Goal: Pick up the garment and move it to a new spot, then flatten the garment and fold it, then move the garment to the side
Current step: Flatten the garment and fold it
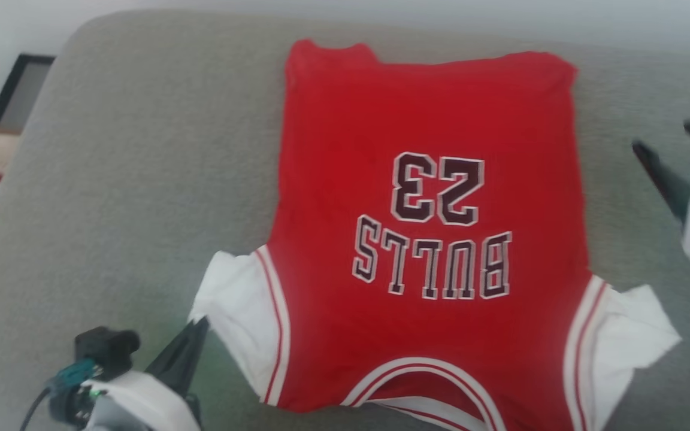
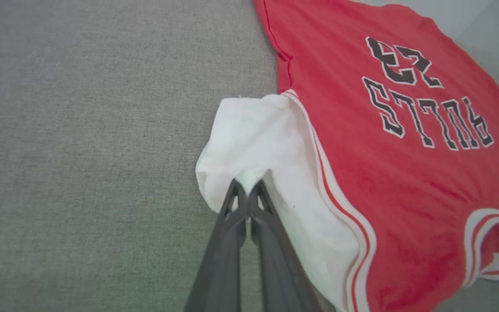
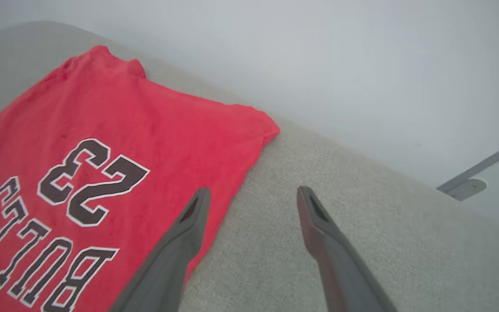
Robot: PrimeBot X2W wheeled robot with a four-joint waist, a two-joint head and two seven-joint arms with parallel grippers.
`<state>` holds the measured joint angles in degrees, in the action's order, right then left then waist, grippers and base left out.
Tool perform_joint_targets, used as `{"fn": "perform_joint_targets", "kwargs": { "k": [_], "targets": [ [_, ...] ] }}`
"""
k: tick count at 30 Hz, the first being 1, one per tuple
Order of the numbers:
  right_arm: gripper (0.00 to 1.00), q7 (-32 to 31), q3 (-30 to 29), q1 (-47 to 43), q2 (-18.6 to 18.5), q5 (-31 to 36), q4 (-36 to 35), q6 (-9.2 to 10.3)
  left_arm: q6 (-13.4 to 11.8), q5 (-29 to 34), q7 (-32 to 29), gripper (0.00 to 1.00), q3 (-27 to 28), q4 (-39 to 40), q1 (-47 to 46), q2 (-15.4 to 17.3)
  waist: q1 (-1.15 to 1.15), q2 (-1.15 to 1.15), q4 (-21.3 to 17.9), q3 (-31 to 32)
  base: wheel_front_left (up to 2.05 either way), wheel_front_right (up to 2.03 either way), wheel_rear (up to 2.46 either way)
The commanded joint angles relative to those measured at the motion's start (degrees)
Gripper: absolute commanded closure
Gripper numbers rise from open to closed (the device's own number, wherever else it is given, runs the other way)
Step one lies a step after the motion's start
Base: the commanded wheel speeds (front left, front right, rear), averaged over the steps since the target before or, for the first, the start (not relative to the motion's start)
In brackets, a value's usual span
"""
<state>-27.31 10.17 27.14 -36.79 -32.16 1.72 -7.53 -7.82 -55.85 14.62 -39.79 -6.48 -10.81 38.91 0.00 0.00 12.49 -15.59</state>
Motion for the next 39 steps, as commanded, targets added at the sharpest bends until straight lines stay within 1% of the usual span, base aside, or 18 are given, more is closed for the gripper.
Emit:
{"fn": "perform_joint_targets", "kwargs": {
  "k": [1,4,8,11,15,19,20,23,25,26,27,29,31,33,36,39],
  "targets": [
    [0.00,-0.7,0.9,2.4,0.7,0.9,1.9,0.09,0.4,0.8,-0.2,1.00,-0.3,-0.4,-1.2,-0.5,0.00,0.00,1.7,-1.3,0.00,0.00,0.00],
    [0.00,-2.6,2.2,10.1,3.5,1.8,10.0,0.09,1.5,1.7,-0.5,1.00,-1.2,-1.3,-3.5,-2.0,0.00,0.00,3.6,-2.7,0.00,0.00,0.00],
    [0.00,-5.2,3.3,19.2,5.5,4.0,22.3,0.10,3.0,2.1,-0.7,1.00,-2.1,-2.5,-6.1,-3.8,0.00,0.00,6.2,-4.6,0.00,0.00,0.00],
    [0.00,-6.7,2.6,25.3,6.6,5.7,32.0,0.09,4.2,2.6,-0.8,1.00,-2.8,-3.7,-8.0,-5.1,0.00,0.00,8.2,-5.9,0.00,0.00,0.00],
    [0.00,-8.3,0.2,31.4,8.2,8.3,43.6,0.09,5.6,3.2,-0.8,1.00,-3.6,-5.2,-10.1,-6.9,0.00,0.00,10.7,-7.5,0.00,0.00,0.00],
    [0.00,-9.8,-1.5,35.2,9.3,10.0,51.8,0.09,6.7,3.5,-0.6,1.00,-4.1,-7.0,-11.5,-8.3,0.00,0.00,12.7,-8.8,0.00,0.00,0.00],
    [0.00,-9.8,-1.5,35.2,9.3,10.0,51.8,0.09,6.7,3.5,-0.6,1.00,-4.1,-7.0,-11.5,-8.3,0.00,0.00,12.7,-8.8,0.00,0.00,0.00],
    [0.00,-10.9,-1.9,36.8,9.4,11.6,56.3,0.09,7.8,3.4,-0.4,1.00,-4.4,-8.1,-12.4,-9.5,0.00,0.00,13.9,-9.7,0.00,0.00,0.00],
    [0.00,-12.3,-1.0,36.9,9.6,13.0,58.8,0.10,8.4,3.6,-0.3,1.00,-4.5,-9.0,-12.7,-10.0,0.00,0.00,14.3,-10.2,0.00,0.00,0.00],
    [0.26,-12.9,-0.5,36.9,9.7,13.3,59.9,0.09,8.7,3.5,-0.2,1.00,-4.4,-9.5,-12.8,-10.3,0.00,0.00,14.4,-10.3,0.00,0.00,0.00],
    [1.00,-13.7,-0.1,36.9,9.9,13.6,60.8,0.09,8.9,3.5,-0.2,1.00,-4.3,-9.8,-13.0,-10.5,0.00,0.00,14.4,-10.4,0.00,0.00,0.00],
    [1.00,-14.5,1.7,36.6,10.3,13.8,61.1,0.09,9.3,3.5,0.0,1.00,-4.0,-10.6,-13.2,-10.8,0.00,0.00,14.3,-10.6,0.00,0.00,0.00],
    [1.00,-14.8,2.5,37.1,9.7,13.0,60.8,0.11,9.5,3.5,0.1,1.00,-3.6,-11.3,-13.2,-10.9,0.00,0.00,13.8,-10.6,0.00,0.00,0.00],
    [1.00,-15.0,4.9,37.1,9.4,12.5,59.5,0.11,9.7,3.4,0.2,1.00,-3.2,-11.8,-12.9,-10.8,0.00,0.00,13.0,-10.2,0.00,0.00,0.00],
    [1.00,-15.6,8.5,36.5,8.9,9.7,56.2,0.10,9.8,3.3,0.3,1.00,-2.4,-12.4,-12.4,-10.2,0.00,0.00,11.2,-9.1,0.00,0.00,0.00],
    [1.00,-15.1,13.0,34.8,7.8,5.3,50.6,0.10,9.5,3.2,0.4,1.00,-1.6,-12.3,-11.8,-9.3,0.00,0.00,8.8,-7.9,0.00,0.00,0.00]
  ]
}}
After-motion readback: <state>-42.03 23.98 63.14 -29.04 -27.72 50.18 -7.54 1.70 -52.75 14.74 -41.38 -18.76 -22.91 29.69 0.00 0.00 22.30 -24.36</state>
